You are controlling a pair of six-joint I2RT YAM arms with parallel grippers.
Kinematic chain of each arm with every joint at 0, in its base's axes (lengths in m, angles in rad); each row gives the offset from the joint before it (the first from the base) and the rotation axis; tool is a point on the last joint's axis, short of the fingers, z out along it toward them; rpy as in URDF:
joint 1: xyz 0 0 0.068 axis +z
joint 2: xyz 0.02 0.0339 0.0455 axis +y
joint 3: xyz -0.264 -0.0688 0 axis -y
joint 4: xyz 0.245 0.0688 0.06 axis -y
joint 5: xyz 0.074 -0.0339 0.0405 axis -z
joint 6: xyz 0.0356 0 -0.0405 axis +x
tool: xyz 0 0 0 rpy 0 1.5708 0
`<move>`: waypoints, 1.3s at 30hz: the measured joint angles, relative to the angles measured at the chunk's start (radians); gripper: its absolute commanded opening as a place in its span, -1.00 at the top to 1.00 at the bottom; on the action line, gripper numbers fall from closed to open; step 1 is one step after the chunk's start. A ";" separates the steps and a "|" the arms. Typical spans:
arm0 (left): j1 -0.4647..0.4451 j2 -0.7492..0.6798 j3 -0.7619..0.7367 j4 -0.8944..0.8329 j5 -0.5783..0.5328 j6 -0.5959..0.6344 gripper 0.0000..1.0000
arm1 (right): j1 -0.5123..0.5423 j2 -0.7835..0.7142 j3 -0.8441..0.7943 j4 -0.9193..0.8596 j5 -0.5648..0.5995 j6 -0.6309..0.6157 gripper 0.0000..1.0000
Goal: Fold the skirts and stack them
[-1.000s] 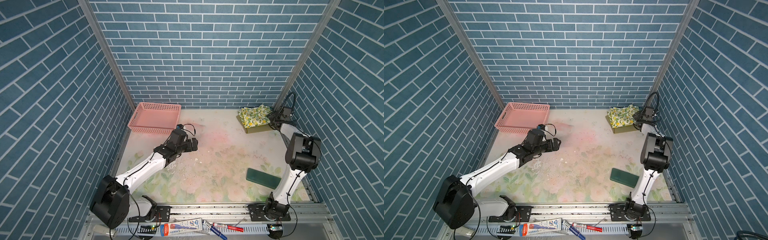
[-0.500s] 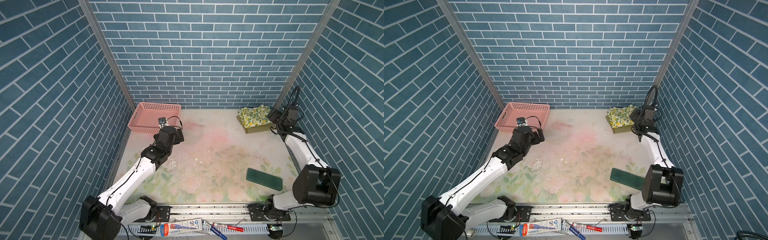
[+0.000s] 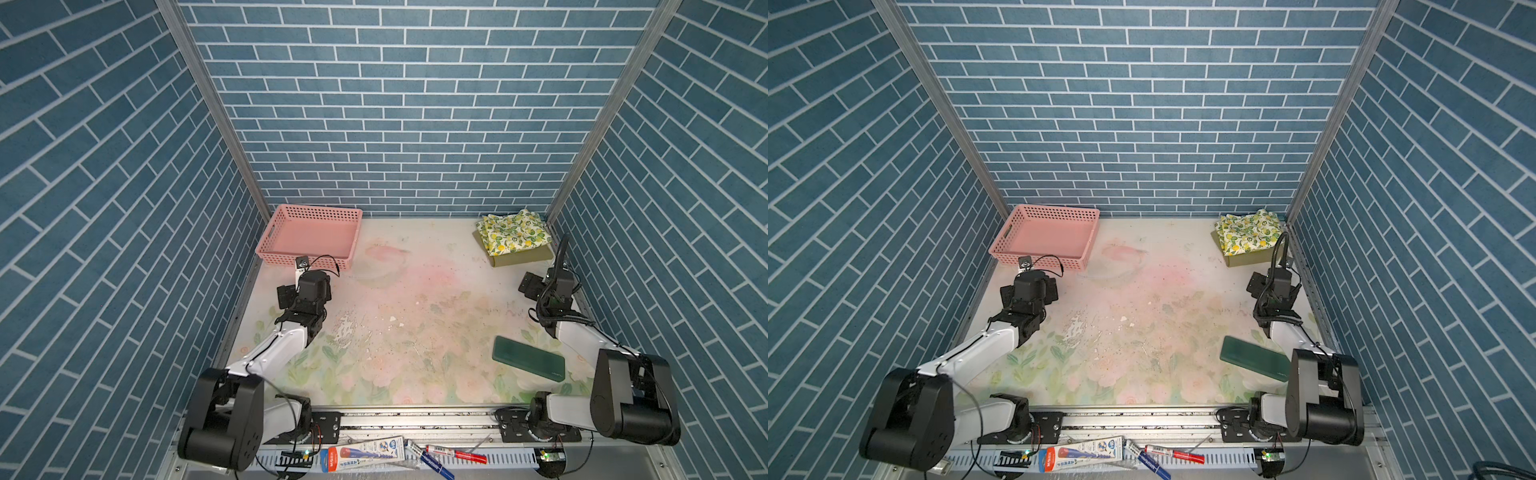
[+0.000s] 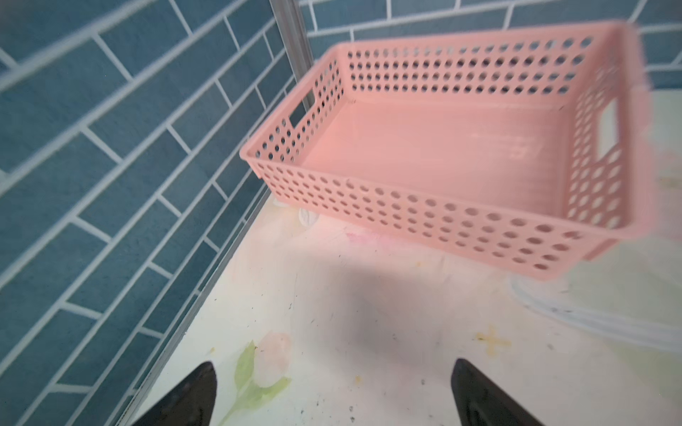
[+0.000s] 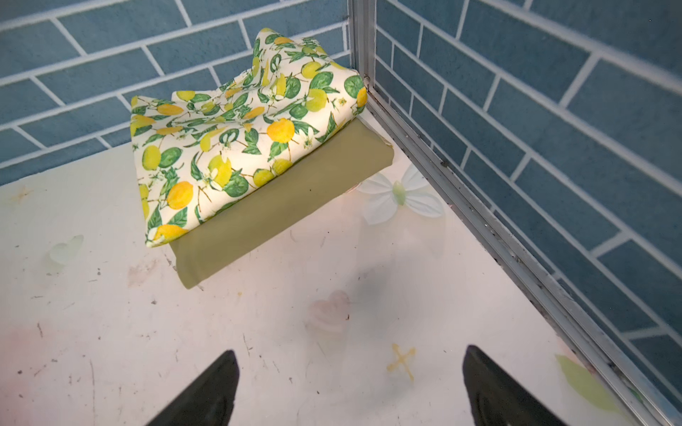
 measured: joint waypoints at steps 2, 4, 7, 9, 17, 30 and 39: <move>0.014 0.062 -0.010 0.055 0.029 0.026 -0.99 | -0.013 -0.001 -0.024 0.062 -0.009 -0.014 -0.88; 0.018 0.100 -0.020 0.098 0.056 0.058 -0.99 | -0.045 -0.001 -0.041 0.113 -0.029 -0.015 -0.87; 0.023 0.114 -0.057 0.201 0.103 0.111 -0.99 | -0.082 -0.001 -0.056 0.166 -0.059 -0.016 -0.87; 0.032 0.114 -0.070 0.248 0.128 0.133 -0.99 | -0.086 -0.001 -0.062 0.187 -0.081 -0.017 -0.86; 0.086 0.127 -0.074 0.373 0.243 0.167 -0.99 | -0.059 0.014 -0.106 0.256 -0.109 -0.029 -0.82; 0.087 0.246 -0.202 0.671 0.307 0.175 -0.99 | -0.015 0.137 -0.202 0.487 -0.067 -0.063 -0.78; 0.087 0.245 -0.199 0.688 0.312 0.175 -0.99 | 0.016 0.226 -0.207 0.574 -0.095 -0.115 -0.98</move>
